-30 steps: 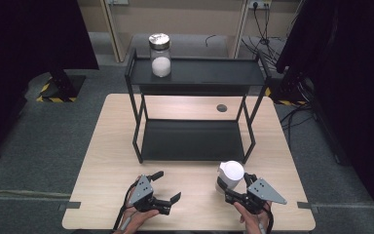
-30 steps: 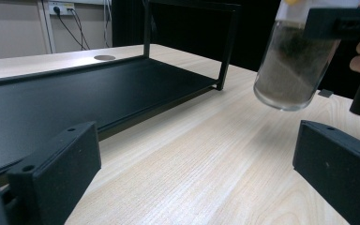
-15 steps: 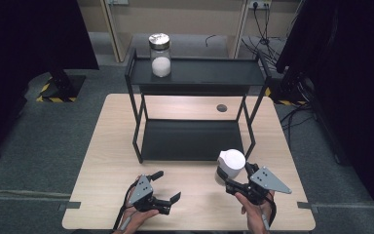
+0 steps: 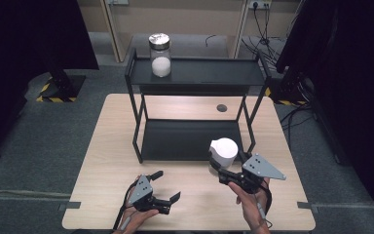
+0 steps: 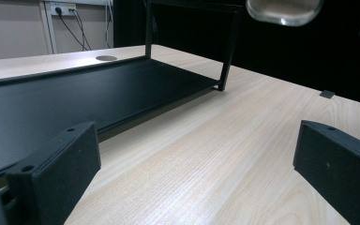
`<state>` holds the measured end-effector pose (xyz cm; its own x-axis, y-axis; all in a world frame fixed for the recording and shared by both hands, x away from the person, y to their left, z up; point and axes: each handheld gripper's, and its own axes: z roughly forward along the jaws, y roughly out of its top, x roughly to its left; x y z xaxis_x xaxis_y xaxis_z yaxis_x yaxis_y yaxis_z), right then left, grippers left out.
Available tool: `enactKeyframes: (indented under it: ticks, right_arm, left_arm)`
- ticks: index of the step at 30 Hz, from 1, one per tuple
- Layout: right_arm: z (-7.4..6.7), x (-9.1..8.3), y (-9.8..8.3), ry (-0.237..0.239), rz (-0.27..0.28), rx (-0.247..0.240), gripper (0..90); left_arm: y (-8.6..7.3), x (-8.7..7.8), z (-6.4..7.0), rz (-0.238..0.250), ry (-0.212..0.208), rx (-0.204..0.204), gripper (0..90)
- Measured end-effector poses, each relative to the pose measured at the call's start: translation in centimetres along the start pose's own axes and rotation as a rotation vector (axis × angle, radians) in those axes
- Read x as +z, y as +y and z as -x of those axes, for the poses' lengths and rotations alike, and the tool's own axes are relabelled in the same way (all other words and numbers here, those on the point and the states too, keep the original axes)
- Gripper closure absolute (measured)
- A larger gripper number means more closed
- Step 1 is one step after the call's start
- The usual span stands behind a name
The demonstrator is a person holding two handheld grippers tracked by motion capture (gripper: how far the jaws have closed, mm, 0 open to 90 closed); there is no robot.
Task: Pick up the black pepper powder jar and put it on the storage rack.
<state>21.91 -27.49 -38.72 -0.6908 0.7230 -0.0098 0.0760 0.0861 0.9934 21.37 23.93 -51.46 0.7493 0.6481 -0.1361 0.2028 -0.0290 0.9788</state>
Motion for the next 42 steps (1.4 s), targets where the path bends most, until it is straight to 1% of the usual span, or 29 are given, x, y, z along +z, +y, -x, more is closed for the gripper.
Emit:
enactKeyframes:
  ticks: [5, 8, 15, 20, 30, 35, 39, 42]
  right_arm:
    - [0.1, 0.7, 1.4, 0.024, 0.014, -0.009, 30.8]
    - [0.1, 1.0, 2.3, 0.034, 0.01, -0.004, 30.8]
    - [0.3, 1.5, 4.5, 0.043, 0.015, -0.015, 30.8]
    - [1.0, 1.9, 6.2, 0.057, 0.014, -0.006, 30.8]
    - [2.0, 2.5, 9.6, 0.061, 0.001, -0.005, 30.8]
    - [2.4, 3.1, 11.2, 0.068, 0.016, 0.001, 30.8]
    - [2.8, 3.4, 12.9, 0.077, 0.019, 0.008, 30.8]
    - [3.0, 3.7, 13.8, 0.071, 0.02, 0.002, 30.8]
  left_arm:
    - [0.0, 0.0, 0.0, -0.002, -0.002, 0.0, 0.2]
    - [0.0, 0.0, 0.0, -0.004, -0.001, 0.0, 0.2]
    - [0.0, 0.0, 0.0, -0.004, -0.002, -0.001, 0.2]
    - [0.0, 0.1, 0.0, -0.003, -0.002, -0.002, 0.2]
    - [0.0, 0.1, -0.1, -0.005, -0.004, -0.009, 0.2]
    - [0.0, 0.0, -0.1, -0.005, -0.004, -0.01, 0.2]
    - [0.0, 0.0, -0.1, -0.005, -0.004, -0.008, 0.2]
    - [0.0, 0.0, -0.1, -0.005, -0.005, -0.01, 0.2]
